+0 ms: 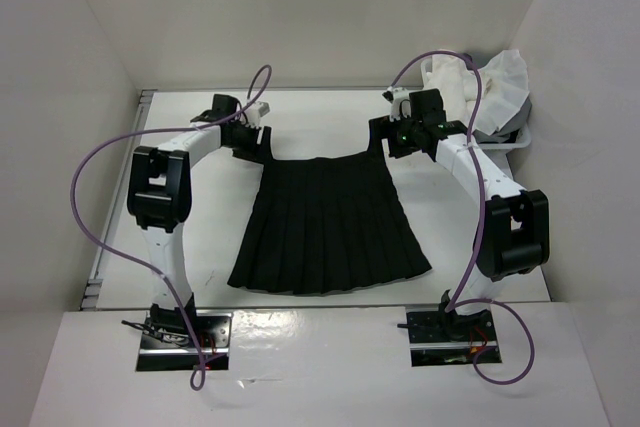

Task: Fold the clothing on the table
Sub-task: Flatten the skirt out, then fold the skirt

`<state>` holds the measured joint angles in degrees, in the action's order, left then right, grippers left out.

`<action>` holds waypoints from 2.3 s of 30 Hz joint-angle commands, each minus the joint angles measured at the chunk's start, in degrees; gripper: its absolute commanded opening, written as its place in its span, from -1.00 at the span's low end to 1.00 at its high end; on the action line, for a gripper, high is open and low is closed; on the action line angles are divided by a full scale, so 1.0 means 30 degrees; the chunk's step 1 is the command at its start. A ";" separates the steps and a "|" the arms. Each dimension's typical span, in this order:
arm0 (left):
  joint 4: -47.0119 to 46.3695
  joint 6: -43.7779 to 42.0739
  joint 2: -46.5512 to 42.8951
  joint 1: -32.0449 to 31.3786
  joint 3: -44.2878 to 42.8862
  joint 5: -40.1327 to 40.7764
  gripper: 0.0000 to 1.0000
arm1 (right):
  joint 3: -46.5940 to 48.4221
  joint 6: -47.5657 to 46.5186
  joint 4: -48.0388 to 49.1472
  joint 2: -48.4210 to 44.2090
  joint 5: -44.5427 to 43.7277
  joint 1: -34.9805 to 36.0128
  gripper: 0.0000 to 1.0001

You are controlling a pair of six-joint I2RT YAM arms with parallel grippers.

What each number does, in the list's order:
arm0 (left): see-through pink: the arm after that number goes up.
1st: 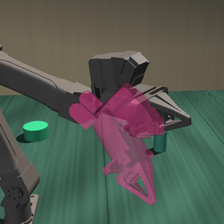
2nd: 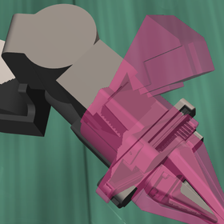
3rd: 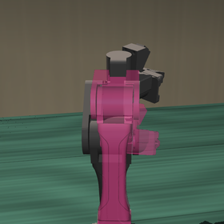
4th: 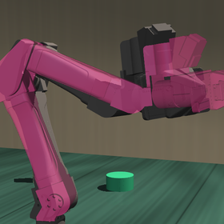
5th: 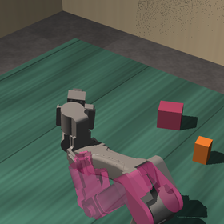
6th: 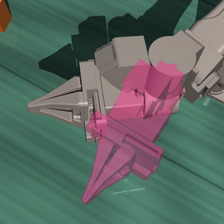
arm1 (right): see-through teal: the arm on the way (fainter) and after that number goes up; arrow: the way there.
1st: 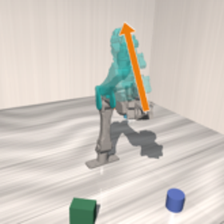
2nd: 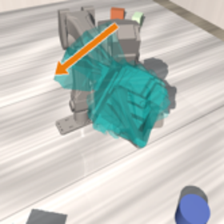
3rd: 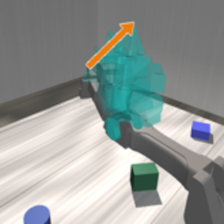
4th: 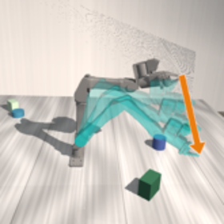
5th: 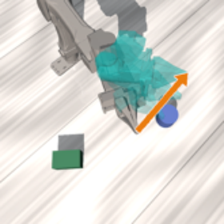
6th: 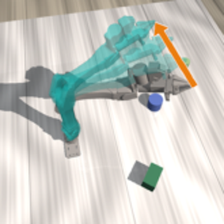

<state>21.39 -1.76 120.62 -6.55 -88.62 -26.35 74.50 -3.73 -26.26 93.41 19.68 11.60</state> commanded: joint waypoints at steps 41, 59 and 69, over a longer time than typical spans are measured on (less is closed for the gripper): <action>0.0166 -0.1494 0.0958 -0.0015 -0.1515 -0.2643 -0.91 | 0.1768 -0.3941 -0.1123 0.2699 0.2543 0.0061 0.72; 0.0342 -0.2812 0.0575 -0.0718 -0.0548 -0.2467 -0.91 | 0.5605 -0.6346 -0.0738 0.7623 0.4982 -0.2457 0.47; 0.0342 -0.2986 0.0400 -0.1275 -0.0548 -0.2116 -0.91 | 0.6866 -0.6346 -0.0914 0.9851 0.5947 -0.3219 0.47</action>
<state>22.15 -8.75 124.73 -9.89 -91.05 -31.99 93.25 -21.98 -29.32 122.02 34.81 2.72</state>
